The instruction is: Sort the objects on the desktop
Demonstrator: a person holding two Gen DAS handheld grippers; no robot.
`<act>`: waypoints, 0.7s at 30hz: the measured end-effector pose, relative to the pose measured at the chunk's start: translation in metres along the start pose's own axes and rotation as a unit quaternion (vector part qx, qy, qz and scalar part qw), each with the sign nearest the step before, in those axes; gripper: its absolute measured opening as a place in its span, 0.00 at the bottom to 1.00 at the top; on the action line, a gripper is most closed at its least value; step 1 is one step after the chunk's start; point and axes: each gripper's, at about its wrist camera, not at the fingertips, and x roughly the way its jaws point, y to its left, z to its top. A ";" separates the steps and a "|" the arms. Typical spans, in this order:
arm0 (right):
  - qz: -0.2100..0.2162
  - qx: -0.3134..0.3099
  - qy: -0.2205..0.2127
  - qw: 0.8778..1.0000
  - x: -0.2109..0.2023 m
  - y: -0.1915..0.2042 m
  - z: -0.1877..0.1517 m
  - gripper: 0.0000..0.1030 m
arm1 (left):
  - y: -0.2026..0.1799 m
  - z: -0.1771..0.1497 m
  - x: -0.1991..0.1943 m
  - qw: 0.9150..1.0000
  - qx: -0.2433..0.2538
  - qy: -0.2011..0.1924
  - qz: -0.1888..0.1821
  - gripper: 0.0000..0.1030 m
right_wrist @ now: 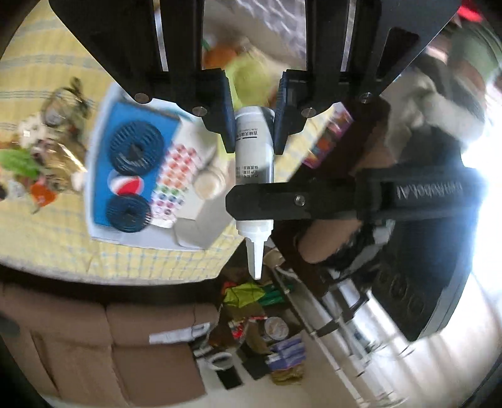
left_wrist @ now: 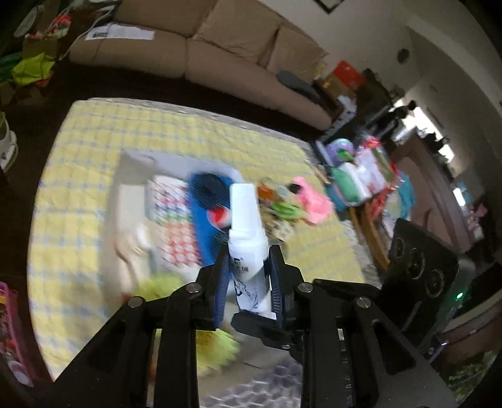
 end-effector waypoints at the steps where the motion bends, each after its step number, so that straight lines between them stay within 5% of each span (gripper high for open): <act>1: 0.005 0.018 0.007 1.000 0.012 -0.004 0.007 0.22 | 0.009 0.008 0.003 1.000 0.001 0.004 0.011 0.22; 11: 0.021 0.141 0.065 0.988 0.108 -0.034 0.038 0.22 | 0.090 0.043 0.050 0.997 -0.008 0.042 0.067 0.25; 21: 0.042 0.174 0.070 0.981 0.106 -0.046 0.027 0.22 | 0.099 0.035 0.060 0.998 -0.020 0.045 0.039 0.25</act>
